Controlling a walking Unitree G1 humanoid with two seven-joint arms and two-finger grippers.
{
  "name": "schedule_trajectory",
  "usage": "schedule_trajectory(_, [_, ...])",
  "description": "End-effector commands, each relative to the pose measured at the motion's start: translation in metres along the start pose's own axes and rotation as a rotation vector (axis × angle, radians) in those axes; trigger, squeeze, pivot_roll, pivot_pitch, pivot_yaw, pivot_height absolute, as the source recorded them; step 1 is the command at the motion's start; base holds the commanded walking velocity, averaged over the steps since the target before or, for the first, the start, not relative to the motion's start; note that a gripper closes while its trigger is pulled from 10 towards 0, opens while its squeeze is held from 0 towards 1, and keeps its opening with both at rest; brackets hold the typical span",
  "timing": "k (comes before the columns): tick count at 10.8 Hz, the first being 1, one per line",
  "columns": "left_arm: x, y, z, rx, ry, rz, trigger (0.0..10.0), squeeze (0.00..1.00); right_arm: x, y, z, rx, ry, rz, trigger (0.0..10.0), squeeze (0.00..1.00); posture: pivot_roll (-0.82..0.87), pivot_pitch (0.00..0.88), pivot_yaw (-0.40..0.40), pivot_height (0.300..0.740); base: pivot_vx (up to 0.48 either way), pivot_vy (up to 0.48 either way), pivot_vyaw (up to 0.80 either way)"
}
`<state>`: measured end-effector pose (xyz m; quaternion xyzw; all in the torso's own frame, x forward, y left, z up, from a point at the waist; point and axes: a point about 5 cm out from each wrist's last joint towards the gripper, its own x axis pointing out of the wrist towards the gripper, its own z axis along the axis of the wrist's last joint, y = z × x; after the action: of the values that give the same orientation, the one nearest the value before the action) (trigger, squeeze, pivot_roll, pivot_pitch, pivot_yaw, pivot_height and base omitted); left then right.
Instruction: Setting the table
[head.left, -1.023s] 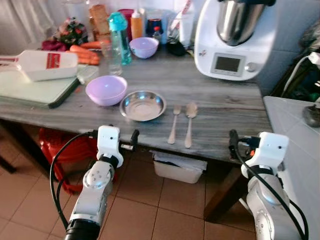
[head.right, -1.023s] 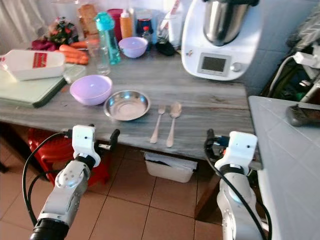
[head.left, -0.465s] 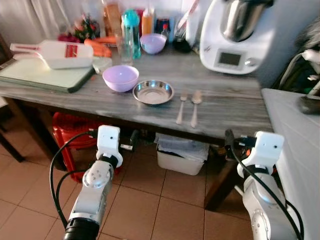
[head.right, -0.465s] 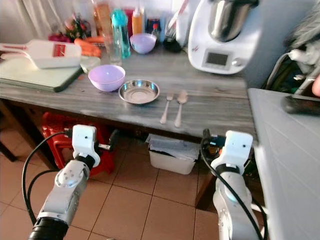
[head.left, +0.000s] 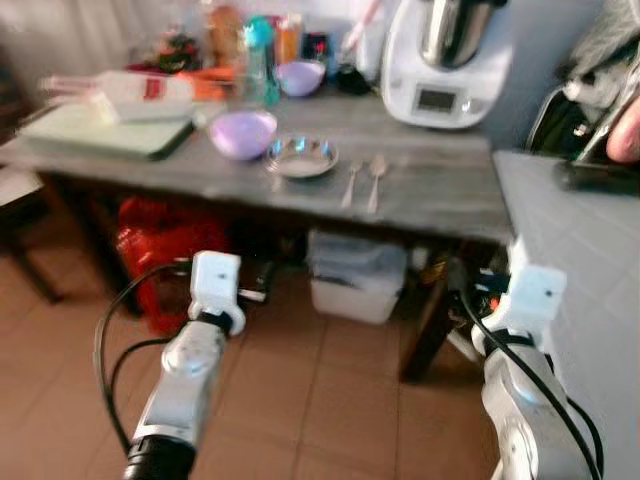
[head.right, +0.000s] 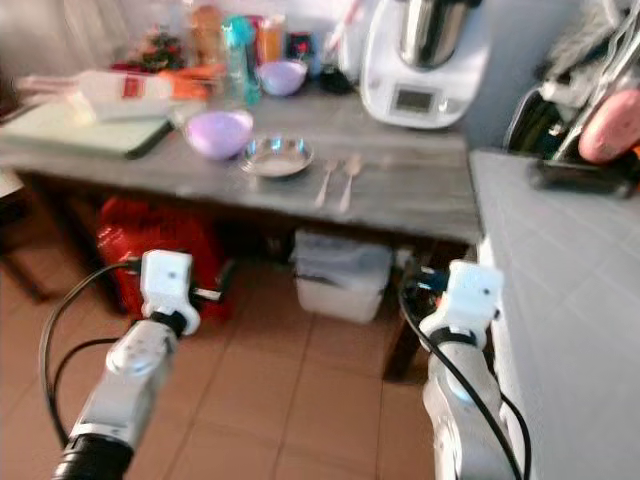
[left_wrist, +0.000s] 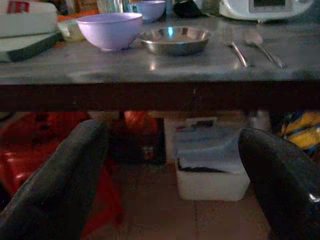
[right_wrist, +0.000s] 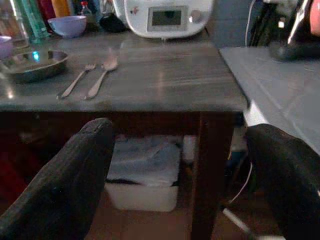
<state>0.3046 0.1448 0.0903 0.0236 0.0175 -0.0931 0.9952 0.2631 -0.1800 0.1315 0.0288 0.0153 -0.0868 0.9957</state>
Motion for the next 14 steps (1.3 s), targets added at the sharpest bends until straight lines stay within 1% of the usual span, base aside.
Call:
schedule_trajectory(1, [0.0021, -0.0074, 0.0028, -0.001, -0.017, -0.037, 10.0, 0.00, -0.0016, -0.0063, -0.0017, -0.010, 0.007, -0.026, 10.0, 0.00, 0.02, 0.000, 0.009, 0.740, 0.000, 0.000, 0.00])
schedule_trajectory(2, [0.0008, -0.0089, 0.0057, -0.071, -0.035, -0.085, 10.0, 0.00, -0.0018, -0.0055, -0.0013, -0.014, 0.003, -0.019, 10.0, 0.00, 0.02, 0.000, 0.009, 0.740, 0.000, 0.000, 0.00])
schedule_trajectory(3, [0.0009, -0.0086, 0.0078, -0.093, -0.036, -0.095, 10.0, 0.00, -0.0020, -0.0066, -0.0010, -0.019, 0.000, -0.018, 10.0, 0.00, 0.02, 0.000, 0.009, 0.740, 0.000, 0.000, 0.00])
schedule_trajectory(4, [0.0013, -0.0096, 0.0090, -0.077, -0.045, -0.106, 10.0, 0.00, -0.0012, -0.0073, -0.0008, -0.019, -0.002, -0.020, 10.0, 0.00, 0.02, 0.000, 0.009, 0.740, 0.000, 0.000, 0.00])
schedule_trajectory(6, [0.0009, -0.0120, 0.0078, -0.098, -0.033, -0.128, 10.0, 0.00, -0.0002, -0.0054, -0.0002, -0.018, -0.006, -0.018, 10.0, 0.00, 0.03, 0.000, 0.008, 0.740, 0.000, 0.000, 0.00])
schedule_trajectory(7, [0.0007, -0.0131, 0.0078, -0.096, -0.032, -0.132, 10.0, 0.00, -0.0001, -0.0047, 0.0006, -0.020, -0.014, -0.019, 10.0, 0.00, 0.03, 0.000, 0.008, 0.740, 0.000, -0.300, 0.00])
schedule_trajectory(9, [0.0003, -0.0137, 0.0072, -0.098, -0.026, -0.138, 10.0, 0.00, 0.0015, -0.0082, 0.0037, -0.025, -0.032, -0.036, 10.0, 0.00, 0.03, 0.000, 0.006, 0.740, 0.000, -0.302, 0.00])
schedule_trajectory(14, [-0.0004, -0.0166, 0.0062, -0.100, -0.018, -0.153, 10.0, 0.00, 0.0041, -0.0065, 0.0069, -0.020, -0.050, -0.046, 10.0, 0.00, 0.03, 0.000, 0.008, 0.740, 0.000, -0.306, 0.00])
